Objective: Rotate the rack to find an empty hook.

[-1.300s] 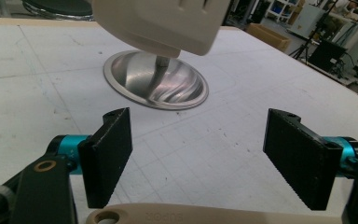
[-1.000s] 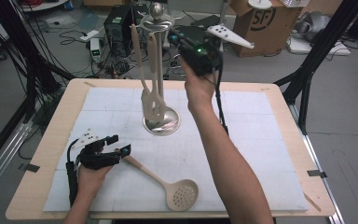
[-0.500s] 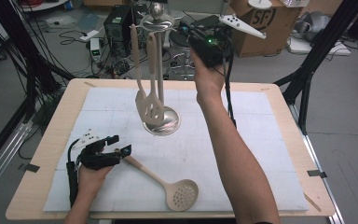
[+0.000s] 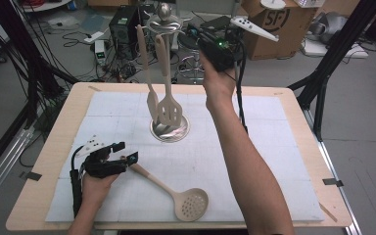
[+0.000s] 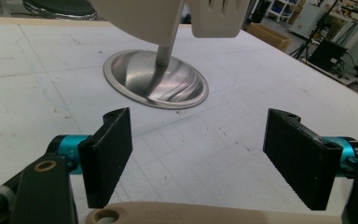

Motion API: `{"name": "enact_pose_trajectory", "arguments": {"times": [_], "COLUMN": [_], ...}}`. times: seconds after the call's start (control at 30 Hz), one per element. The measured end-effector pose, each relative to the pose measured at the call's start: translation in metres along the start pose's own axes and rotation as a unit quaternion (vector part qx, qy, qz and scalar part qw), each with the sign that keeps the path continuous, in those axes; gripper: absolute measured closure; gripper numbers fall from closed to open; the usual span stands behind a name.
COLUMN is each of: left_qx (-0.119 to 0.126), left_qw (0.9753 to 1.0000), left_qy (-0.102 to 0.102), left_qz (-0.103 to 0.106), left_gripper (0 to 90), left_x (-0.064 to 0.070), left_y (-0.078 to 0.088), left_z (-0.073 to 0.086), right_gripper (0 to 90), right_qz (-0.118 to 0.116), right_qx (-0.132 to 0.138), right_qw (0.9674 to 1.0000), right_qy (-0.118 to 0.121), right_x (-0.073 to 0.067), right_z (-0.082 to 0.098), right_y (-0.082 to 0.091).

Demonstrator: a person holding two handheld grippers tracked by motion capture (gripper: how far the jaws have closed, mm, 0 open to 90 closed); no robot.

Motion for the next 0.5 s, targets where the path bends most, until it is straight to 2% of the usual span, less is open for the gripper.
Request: {"name": "enact_pose_trajectory", "arguments": {"times": [0.17, 0.23, 0.37, 0.5], "left_qx": [0.000, -0.001, 0.000, 0.001], "left_qw": [1.0000, 1.0000, 1.0000, 1.0000], "left_qy": [-0.002, -0.001, 0.000, 0.000], "left_qz": [-0.001, 0.000, -0.002, -0.001], "left_gripper": [24.5, 24.5, 24.5, 24.5], "left_x": [-0.0001, 0.0007, -0.0010, -0.0007], "left_y": [-0.0007, -0.0002, 0.0003, 0.0001], "left_z": [0.0001, 0.0002, 0.0000, -0.0001], "right_gripper": [90.0, 90.0, 90.0, 90.0], "right_qz": [-0.008, -0.004, 0.003, 0.008], "right_qx": [0.001, 0.003, 0.005, -0.006], "right_qw": [1.0000, 1.0000, 1.0000, 0.9999], "right_qy": [-0.003, 0.003, -0.003, 0.008], "right_x": [-0.0043, -0.0029, 0.0026, 0.0037], "right_z": [0.0014, 0.0002, 0.0004, 0.0037], "right_y": [0.0002, 0.0007, 0.0014, 0.0004]}}
Point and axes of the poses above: each handheld gripper's, and its own axes: y roughly backward along the jaws, z roughly out of its underside, x roughly to its right, the point moved 10 cm from there along -y, roughly forward along the jaws, and after that the axes turned 4 degrees about -x, right-handed, at the moved point
